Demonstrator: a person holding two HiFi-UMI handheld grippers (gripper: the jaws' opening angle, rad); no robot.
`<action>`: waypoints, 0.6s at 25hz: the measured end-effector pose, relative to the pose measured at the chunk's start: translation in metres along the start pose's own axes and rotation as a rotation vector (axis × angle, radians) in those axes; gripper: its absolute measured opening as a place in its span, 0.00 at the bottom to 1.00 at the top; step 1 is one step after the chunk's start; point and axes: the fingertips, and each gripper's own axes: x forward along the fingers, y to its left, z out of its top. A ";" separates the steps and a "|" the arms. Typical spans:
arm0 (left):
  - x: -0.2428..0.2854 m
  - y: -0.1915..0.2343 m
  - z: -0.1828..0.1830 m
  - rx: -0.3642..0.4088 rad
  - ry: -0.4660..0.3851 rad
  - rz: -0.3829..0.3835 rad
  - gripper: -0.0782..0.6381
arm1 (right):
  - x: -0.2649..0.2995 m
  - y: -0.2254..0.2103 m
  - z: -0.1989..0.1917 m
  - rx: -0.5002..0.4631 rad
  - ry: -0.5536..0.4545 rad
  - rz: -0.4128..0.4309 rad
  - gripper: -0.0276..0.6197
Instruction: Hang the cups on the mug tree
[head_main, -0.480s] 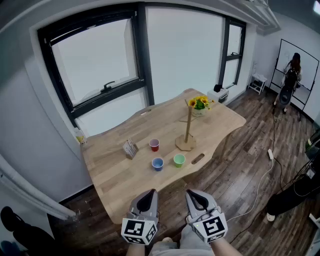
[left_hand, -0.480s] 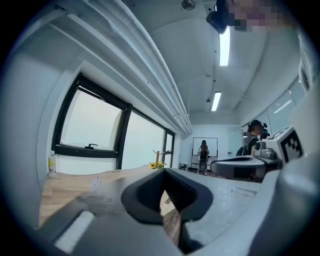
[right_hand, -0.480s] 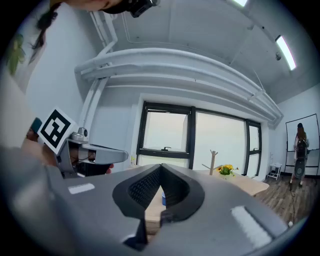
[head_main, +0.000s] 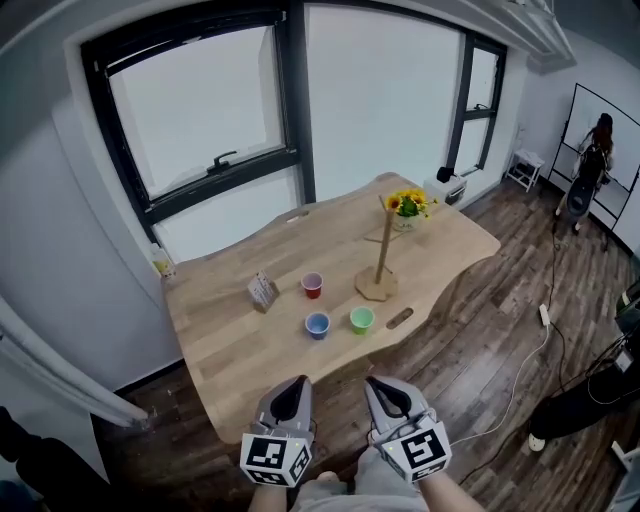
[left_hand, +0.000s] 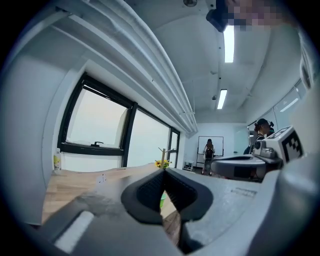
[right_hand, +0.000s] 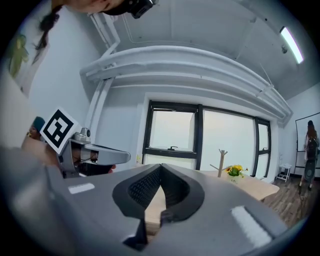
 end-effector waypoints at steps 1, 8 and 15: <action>0.003 0.003 -0.002 -0.005 0.005 0.008 0.12 | 0.005 -0.001 -0.002 -0.013 0.001 0.010 0.04; 0.027 0.019 -0.021 -0.032 0.050 0.063 0.12 | 0.047 -0.011 -0.019 -0.094 0.075 0.100 0.09; 0.059 0.040 -0.041 -0.060 0.107 0.116 0.12 | 0.102 -0.020 -0.040 -0.147 0.154 0.226 0.34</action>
